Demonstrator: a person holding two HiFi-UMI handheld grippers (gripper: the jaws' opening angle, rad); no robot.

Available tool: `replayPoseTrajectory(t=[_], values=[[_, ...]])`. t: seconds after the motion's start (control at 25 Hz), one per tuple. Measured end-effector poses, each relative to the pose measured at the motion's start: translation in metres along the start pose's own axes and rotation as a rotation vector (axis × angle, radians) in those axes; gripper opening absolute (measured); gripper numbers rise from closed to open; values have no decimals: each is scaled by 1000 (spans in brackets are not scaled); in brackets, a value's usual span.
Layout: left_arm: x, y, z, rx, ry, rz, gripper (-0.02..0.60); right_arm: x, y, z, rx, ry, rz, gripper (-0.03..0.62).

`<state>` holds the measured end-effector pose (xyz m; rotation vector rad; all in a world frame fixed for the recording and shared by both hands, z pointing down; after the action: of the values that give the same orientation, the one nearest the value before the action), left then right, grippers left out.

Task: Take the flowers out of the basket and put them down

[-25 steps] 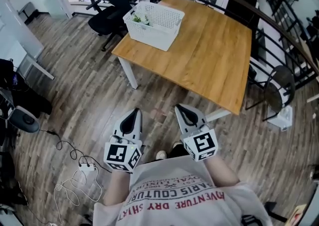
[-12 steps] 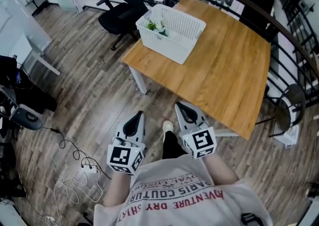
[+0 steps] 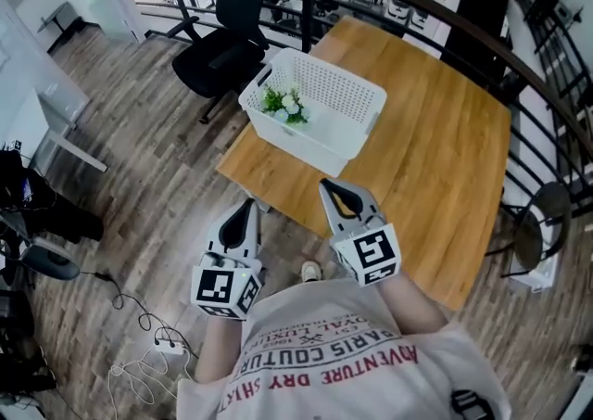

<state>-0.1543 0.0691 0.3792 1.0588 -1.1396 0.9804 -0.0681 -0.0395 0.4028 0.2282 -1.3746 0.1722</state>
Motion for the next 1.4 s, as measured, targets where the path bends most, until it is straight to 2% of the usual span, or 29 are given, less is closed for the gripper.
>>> replayPoseTrajectory(t=[0.16,0.44,0.68,0.92,1.16,1.4], values=[[-8,3,39,74,-11,-81,26,-7,-31,23,29,2,-2,29],[-10,44,126,154,41,-33,26,-4,-81,73,123,45,40,29],[-23,60,192,360,80,19,26,-19,-118,100,300,50,111,29],[-37,102,245,480,98,53,26,-10,-145,141,437,138,155,29],[-32,145,281,517,127,23,26,20,-160,187,412,354,196,29],[-19,172,309,562,169,53,26,54,-169,233,278,593,197,29]])
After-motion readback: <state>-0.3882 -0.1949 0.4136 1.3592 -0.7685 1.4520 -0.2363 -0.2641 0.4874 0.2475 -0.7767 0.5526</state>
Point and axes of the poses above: the fingertips, and each gripper's own axes: z forward along the fingers, y to its left, x out of its underside, the point moved 1 cm from there along -z, backward along the fingers
